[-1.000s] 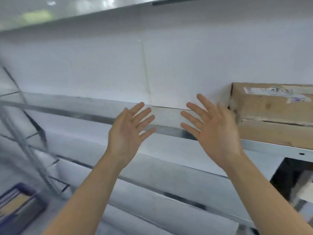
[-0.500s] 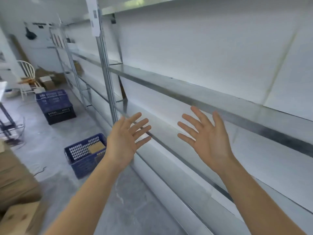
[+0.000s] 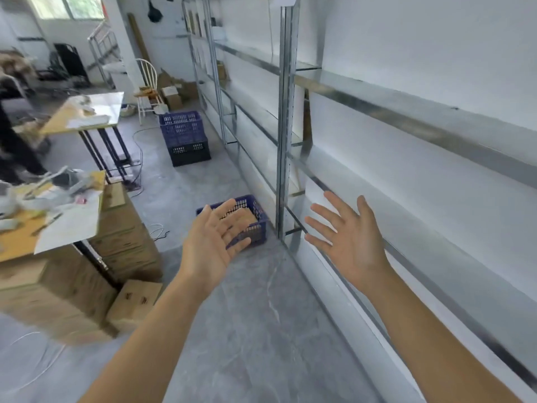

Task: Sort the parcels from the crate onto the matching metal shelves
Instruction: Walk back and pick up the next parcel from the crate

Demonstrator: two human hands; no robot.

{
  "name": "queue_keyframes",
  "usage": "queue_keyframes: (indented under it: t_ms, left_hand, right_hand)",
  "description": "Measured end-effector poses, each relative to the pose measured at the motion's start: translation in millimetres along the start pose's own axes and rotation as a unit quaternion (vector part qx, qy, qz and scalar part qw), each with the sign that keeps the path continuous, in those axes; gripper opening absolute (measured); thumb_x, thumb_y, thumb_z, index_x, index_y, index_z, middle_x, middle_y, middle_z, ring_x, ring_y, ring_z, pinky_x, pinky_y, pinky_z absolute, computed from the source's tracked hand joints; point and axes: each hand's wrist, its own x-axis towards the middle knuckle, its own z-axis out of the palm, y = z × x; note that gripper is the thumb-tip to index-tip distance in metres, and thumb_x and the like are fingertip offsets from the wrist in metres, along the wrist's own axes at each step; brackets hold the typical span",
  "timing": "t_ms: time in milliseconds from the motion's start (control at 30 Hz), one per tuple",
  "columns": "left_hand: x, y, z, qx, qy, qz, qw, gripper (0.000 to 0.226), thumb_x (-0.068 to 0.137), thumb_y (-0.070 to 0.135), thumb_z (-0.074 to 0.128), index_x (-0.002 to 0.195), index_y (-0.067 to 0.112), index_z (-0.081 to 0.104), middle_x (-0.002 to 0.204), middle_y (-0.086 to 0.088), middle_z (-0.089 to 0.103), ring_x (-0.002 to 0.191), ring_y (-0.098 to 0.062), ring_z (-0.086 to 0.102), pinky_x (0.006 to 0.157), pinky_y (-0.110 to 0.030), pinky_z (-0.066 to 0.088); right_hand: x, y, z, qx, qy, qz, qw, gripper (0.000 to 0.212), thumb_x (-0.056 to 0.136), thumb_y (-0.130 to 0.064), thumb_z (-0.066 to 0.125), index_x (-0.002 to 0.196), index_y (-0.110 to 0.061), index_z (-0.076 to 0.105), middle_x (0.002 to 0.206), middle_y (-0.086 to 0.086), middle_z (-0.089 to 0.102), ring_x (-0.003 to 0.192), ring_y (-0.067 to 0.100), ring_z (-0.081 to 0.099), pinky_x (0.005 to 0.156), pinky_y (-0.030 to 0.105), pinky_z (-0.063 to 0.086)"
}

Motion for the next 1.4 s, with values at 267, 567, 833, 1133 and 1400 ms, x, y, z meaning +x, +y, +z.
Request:
queue_keyframes:
  t_ms: [267,567,833,1133,1400]
  left_hand:
    - [90,14,-35,0.005,0.072,0.008,0.997,0.052,0.108,0.046,0.033,0.148,0.022,0.057,0.146,-0.010,0.063,0.136,-0.034,0.058,0.115,-0.059,0.042]
    - [233,14,-5,0.028,0.120,-0.021,0.992,0.052,0.109,0.049,0.032,0.151,0.026,0.053,0.149,-0.007,0.060,0.135,-0.033,0.057,0.116,-0.059,0.041]
    - [325,25,3,0.015,0.144,-0.027,0.989,0.052,0.108,0.049,0.033,0.149,0.025,0.054,0.146,-0.009,0.062,0.134,-0.034,0.058,0.117,-0.061,0.041]
    - [433,48,-43,-0.008,0.138,-0.044,0.989,0.053,0.109,0.047,0.032,0.151,0.023,0.053,0.147,-0.011,0.061,0.136,-0.034,0.056,0.117,-0.060,0.039]
    - [539,99,-101,-0.027,0.128,-0.073,0.989,0.052,0.109,0.047,0.033,0.149,0.023,0.055,0.143,-0.012,0.064,0.134,-0.034,0.058,0.114,-0.057,0.044]
  right_hand:
    - [127,27,32,-0.013,-0.053,0.059,0.997,0.063,0.107,-0.060,0.026,0.153,-0.025,0.052,0.146,0.008,0.062,0.130,0.029,0.062,0.114,0.055,0.045]
    - [302,25,34,-0.041,-0.092,0.120,0.988,0.064,0.106,-0.064,0.022,0.150,-0.029,0.052,0.151,0.006,0.058,0.138,0.030,0.057,0.120,0.057,0.039]
    - [410,16,51,-0.052,-0.100,0.137,0.984,0.064,0.106,-0.062,0.024,0.154,-0.027,0.049,0.132,0.001,0.066,0.134,0.030,0.059,0.116,0.057,0.044]
    - [509,40,103,-0.086,-0.093,0.145,0.981,0.063,0.107,-0.061,0.023,0.154,-0.028,0.049,0.147,0.006,0.060,0.138,0.031,0.057,0.119,0.057,0.041]
    - [600,61,183,-0.101,-0.076,0.132,0.983,0.063,0.107,-0.061,0.023,0.153,-0.027,0.049,0.142,0.007,0.061,0.140,0.033,0.054,0.120,0.058,0.040]
